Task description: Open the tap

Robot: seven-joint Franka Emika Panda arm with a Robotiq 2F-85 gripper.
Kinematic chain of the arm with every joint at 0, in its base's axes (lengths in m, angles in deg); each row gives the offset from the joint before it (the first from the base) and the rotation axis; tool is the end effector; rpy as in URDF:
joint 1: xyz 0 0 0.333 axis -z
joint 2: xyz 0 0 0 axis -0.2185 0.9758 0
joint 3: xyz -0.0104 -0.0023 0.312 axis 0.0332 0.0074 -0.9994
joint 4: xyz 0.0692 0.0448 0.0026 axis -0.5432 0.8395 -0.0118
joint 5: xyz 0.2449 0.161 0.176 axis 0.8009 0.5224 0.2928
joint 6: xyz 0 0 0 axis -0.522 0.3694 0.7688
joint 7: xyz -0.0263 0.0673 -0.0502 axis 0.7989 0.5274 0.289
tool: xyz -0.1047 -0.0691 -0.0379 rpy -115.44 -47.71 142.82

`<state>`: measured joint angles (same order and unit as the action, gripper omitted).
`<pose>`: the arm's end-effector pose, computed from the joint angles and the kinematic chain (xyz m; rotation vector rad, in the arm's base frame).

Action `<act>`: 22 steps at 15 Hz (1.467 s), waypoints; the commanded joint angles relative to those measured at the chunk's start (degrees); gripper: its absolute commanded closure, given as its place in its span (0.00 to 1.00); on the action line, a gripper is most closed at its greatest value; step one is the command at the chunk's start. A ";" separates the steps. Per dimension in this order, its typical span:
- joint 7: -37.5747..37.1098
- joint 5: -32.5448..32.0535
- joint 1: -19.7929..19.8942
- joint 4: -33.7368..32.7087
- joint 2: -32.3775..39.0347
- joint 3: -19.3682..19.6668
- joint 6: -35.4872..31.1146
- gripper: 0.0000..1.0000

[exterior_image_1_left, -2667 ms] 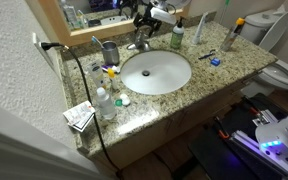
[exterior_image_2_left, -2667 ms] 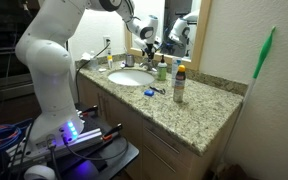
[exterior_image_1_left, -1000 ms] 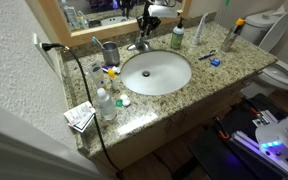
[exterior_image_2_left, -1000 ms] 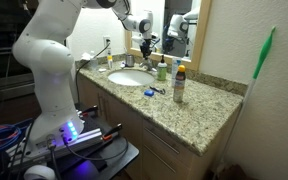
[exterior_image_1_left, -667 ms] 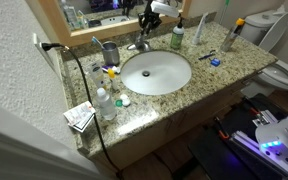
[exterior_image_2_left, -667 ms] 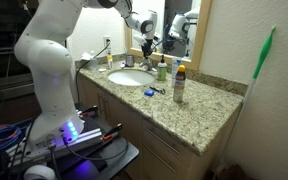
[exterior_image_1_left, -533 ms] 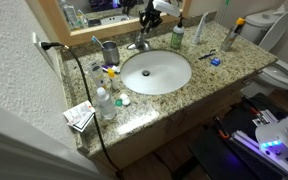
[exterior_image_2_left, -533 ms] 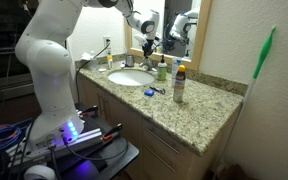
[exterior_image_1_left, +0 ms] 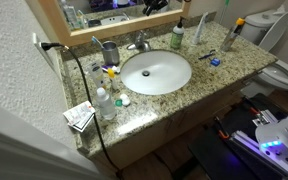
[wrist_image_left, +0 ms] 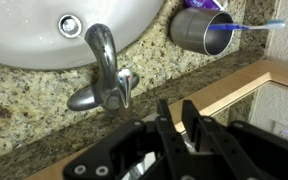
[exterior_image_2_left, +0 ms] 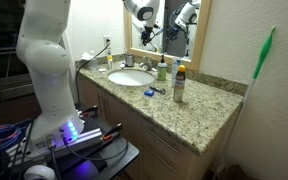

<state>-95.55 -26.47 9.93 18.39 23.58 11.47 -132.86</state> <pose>0.6385 0.1347 0.4375 -2.6043 0.3151 -0.2917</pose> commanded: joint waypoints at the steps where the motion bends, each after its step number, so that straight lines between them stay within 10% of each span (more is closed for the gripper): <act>1: -0.68 -8.92 -3.05 7.56 -5.96 2.26 -3.03 0.52; 7: -6.96 -29.07 -8.85 12.89 -1.34 4.59 -16.87 0.12; 8: -9.37 -29.79 -9.43 12.96 -0.05 5.04 -20.43 0.05; 9: -6.91 -27.20 -8.17 11.89 -1.64 3.68 -15.07 0.23; 11: -8.33 -28.30 -9.20 12.35 0.32 4.41 -18.98 0.00; 19: -8.57 -26.59 -9.24 9.69 3.51 4.57 -18.30 0.00; 20: -8.57 -26.54 -9.23 9.48 3.52 4.57 -18.17 0.25; 22: -8.75 -26.46 -9.22 9.12 3.88 4.62 -17.67 0.34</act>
<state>-104.45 -53.42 0.99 27.86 27.15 15.67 -151.16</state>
